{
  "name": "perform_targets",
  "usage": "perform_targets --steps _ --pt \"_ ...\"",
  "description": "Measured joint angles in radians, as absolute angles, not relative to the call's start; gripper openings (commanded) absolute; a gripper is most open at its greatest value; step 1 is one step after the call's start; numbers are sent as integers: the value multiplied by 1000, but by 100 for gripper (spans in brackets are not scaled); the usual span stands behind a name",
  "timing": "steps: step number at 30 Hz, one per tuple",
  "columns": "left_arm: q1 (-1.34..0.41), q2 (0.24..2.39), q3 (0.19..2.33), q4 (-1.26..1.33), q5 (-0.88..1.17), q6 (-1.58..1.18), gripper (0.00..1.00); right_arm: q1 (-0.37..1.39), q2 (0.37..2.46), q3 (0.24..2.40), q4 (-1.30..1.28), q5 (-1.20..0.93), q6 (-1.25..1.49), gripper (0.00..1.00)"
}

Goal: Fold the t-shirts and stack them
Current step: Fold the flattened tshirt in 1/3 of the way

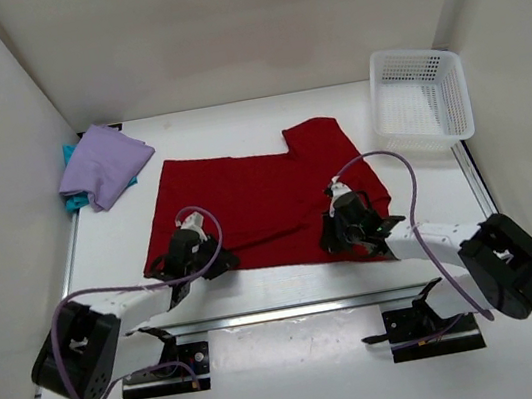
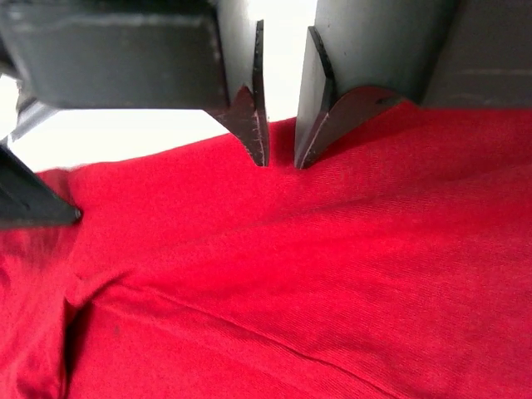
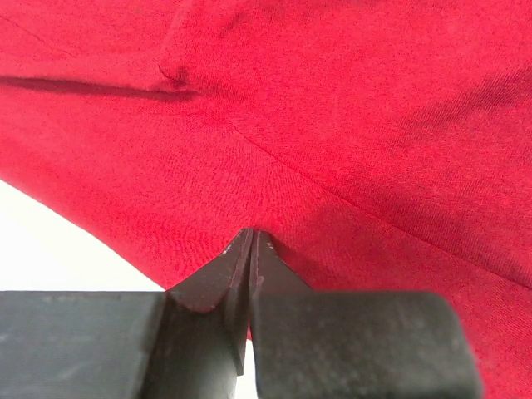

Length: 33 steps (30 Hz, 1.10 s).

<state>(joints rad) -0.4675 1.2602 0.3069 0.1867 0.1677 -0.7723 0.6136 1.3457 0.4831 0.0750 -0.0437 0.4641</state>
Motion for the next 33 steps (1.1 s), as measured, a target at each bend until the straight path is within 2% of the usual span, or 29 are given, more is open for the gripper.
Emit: perform_targets --steps 7,9,12,14,16,18,22,26,29,31,33 --pt "-545 1034 175 125 171 -852 32 616 1274 454 -12 -113 470 0" --pt "-535 967 170 59 171 -863 34 606 1275 473 -53 -130 459 3" --pt "-476 922 226 -42 166 -845 37 570 1271 519 -130 -149 436 10" --pt "-430 960 335 -92 152 -810 39 530 1259 560 -153 -167 420 10" --pt "-380 1056 484 -96 153 -778 28 480 1241 610 -149 -194 408 1" --pt "-315 1184 623 -67 181 -762 12 434 1243 664 -138 -221 395 0" --pt "-191 1422 800 -6 152 -764 6 394 1312 770 -84 -234 380 0" --pt "-107 1664 994 -69 79 -743 16 390 1414 826 -44 -253 368 1" --pt "-64 1841 1190 -130 28 -696 31 398 1453 823 -31 -261 366 0" --pt "-39 1906 1269 -160 2 -671 37 406 1456 806 -10 -269 367 0" --pt "-21 1961 1342 -188 -28 -646 37 419 1457 789 17 -281 369 0"
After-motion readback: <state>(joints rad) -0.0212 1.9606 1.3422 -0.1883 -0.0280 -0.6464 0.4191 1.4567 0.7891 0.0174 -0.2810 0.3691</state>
